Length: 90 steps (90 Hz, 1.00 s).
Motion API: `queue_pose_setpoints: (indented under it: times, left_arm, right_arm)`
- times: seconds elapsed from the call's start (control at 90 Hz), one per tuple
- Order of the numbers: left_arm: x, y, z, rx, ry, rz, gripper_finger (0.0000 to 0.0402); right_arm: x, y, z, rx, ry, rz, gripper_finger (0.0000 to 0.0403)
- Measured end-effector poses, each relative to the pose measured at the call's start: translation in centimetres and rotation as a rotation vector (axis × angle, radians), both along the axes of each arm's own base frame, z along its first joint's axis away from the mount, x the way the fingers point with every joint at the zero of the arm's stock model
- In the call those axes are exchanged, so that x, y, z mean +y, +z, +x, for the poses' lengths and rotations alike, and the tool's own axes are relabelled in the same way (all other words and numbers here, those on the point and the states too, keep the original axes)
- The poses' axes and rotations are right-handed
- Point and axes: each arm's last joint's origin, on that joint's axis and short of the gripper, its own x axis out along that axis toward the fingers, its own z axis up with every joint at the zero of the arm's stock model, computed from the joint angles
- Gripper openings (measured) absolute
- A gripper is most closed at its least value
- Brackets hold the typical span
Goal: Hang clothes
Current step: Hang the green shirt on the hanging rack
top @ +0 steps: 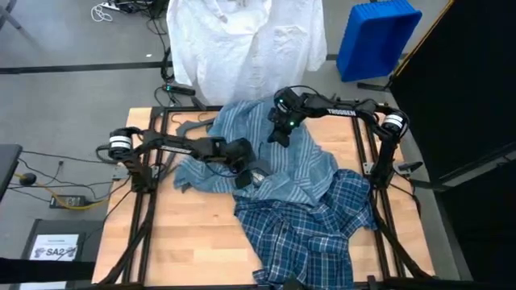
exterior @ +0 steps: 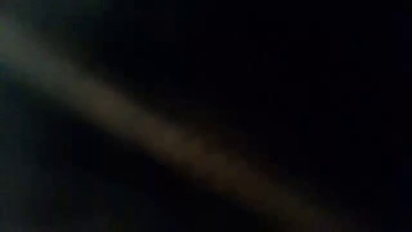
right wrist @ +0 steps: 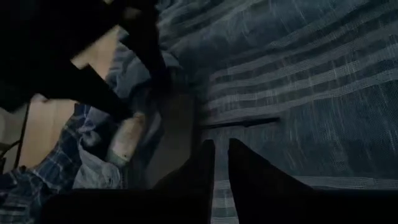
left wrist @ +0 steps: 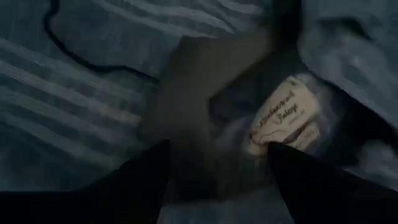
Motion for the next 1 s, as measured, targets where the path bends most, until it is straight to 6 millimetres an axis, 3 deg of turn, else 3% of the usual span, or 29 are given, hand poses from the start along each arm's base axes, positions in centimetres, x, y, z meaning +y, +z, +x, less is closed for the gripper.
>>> queue_pose_setpoints:
  times: [0.3,0.611,0.733,0.867,1.0]
  left_arm:
    - [1.2,-3.0,0.2,0.11,0.079,-0.015,0.025]
    - [2.2,-3.5,0.2,0.111,0.099,-0.043,0.0242]
    - [2.3,-3.4,0.4,0.087,0.103,-0.018,0.0195]
    - [2.6,-3.0,0.8,0.037,0.13,0.022,0.0092]
    - [2.9,-2.0,1.5,0.024,0.113,0.096,0.0081]
  right_arm:
    - [0.0,0.0,0.0,-0.004,0.006,-0.007,0.002]
    - [-0.1,0.1,0.1,-0.02,0.007,-0.017,0.003]
    - [-0.1,0.3,0.3,-0.048,0.01,-0.008,0.0029]
    - [0.0,2.3,0.3,-0.163,0.024,0.041,0.0026]
    - [0.3,5.5,-0.7,-0.236,-0.005,-0.035,0.0026]
